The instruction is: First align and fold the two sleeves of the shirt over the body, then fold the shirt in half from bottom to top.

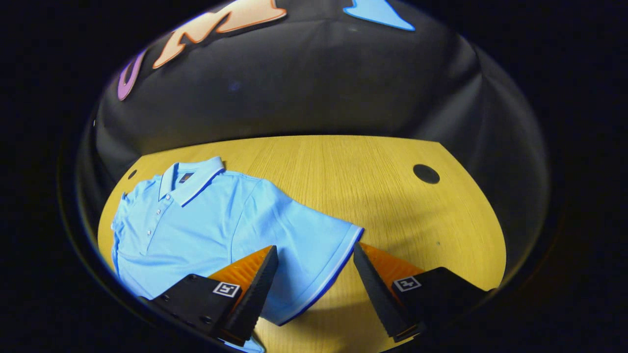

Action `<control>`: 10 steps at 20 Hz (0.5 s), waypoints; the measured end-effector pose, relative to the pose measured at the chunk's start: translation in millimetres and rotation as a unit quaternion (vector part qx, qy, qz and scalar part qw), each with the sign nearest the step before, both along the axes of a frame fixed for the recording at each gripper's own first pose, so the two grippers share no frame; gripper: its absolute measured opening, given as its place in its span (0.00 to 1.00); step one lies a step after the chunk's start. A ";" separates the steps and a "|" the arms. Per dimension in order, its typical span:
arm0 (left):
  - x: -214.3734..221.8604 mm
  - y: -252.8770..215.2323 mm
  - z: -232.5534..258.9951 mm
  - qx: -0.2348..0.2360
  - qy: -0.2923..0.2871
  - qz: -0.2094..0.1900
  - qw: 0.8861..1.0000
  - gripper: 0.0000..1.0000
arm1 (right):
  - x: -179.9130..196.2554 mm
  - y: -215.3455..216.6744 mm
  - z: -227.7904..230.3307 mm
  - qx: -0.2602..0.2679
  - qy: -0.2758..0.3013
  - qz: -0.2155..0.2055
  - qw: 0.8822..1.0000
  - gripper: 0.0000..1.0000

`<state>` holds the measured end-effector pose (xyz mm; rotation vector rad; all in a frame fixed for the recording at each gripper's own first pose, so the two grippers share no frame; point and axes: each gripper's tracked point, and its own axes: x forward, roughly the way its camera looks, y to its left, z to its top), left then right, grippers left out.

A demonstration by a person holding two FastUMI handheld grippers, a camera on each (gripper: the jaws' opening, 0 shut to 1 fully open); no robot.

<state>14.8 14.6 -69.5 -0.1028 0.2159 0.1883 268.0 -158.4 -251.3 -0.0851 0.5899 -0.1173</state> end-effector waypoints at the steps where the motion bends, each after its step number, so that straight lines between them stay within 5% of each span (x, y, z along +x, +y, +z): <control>1: -0.6 -0.8 0.9 0.002 0.001 0.000 1.000 0.95 | 1.2 -0.2 2.2 0.002 -0.002 -0.004 1.000 0.92; 4: -1.3 0.4 0.2 0.003 0.001 -0.002 1.000 0.95 | 3.5 2.3 0.7 0.010 -0.005 -0.005 1.000 0.77; 9: -3.6 4.7 -1.0 -0.010 0.001 0.004 1.000 0.95 | 5.0 17.4 -1.2 0.025 -0.006 0.003 1.000 0.16; 10: -4.6 5.3 -2.3 -0.011 0.001 0.005 1.000 0.95 | 4.5 18.0 -1.4 0.023 -0.007 0.004 1.000 0.10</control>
